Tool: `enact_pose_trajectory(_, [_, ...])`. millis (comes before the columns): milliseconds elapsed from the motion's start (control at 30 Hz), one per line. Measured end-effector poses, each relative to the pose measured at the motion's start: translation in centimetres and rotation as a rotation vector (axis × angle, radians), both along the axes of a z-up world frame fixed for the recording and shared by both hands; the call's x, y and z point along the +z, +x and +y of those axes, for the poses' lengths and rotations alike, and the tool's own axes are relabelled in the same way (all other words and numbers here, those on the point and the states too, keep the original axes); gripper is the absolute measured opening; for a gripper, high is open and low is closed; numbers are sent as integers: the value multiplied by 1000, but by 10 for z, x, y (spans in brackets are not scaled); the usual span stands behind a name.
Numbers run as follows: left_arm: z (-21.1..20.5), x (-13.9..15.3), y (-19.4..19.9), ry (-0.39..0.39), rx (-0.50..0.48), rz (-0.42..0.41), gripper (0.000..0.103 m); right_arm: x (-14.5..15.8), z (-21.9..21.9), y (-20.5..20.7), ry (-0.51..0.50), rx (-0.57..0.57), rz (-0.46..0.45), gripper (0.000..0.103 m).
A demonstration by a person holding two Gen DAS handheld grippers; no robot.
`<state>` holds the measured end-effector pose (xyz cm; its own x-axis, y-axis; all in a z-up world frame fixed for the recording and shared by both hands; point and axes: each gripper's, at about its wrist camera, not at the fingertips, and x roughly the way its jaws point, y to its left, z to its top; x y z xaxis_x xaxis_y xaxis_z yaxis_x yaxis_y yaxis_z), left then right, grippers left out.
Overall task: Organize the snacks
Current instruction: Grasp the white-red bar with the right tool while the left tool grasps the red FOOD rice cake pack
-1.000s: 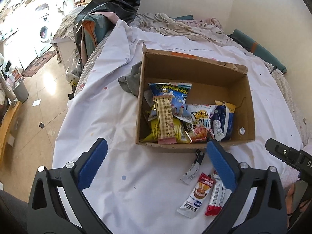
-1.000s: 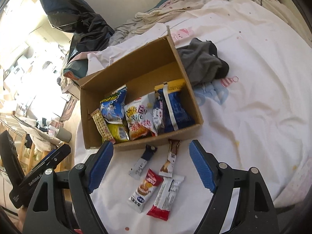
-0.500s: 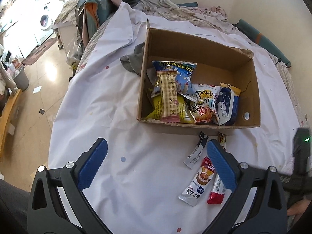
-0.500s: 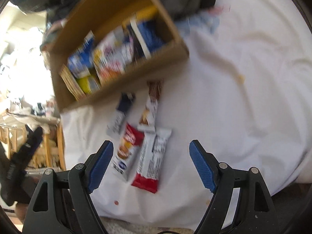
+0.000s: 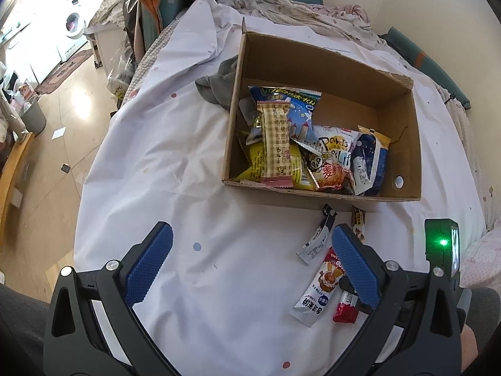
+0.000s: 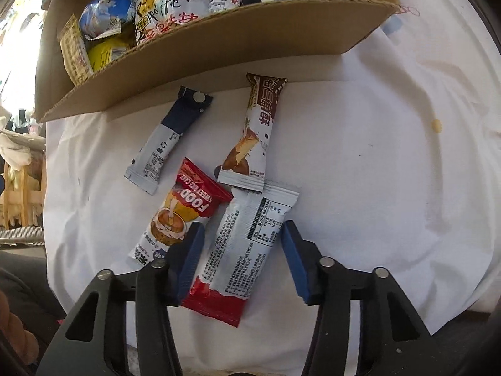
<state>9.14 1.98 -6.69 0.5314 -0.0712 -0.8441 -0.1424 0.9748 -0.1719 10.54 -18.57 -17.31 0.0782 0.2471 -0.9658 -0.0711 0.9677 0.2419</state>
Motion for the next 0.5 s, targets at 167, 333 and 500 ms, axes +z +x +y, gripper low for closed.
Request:
enact_pose_trajectory(167, [-9,-5,1,1,-29,13,101,-1,-8,-8,9,-1,11,33])
enact_pose_trajectory(333, [-28,-20,4,13,-107,61,100,5,-27,-18,34,-16,8,33])
enact_pose_trajectory(500, [-61,-53,6,25,-240,176,100,13,-53,-22,71,-80,-20,33])
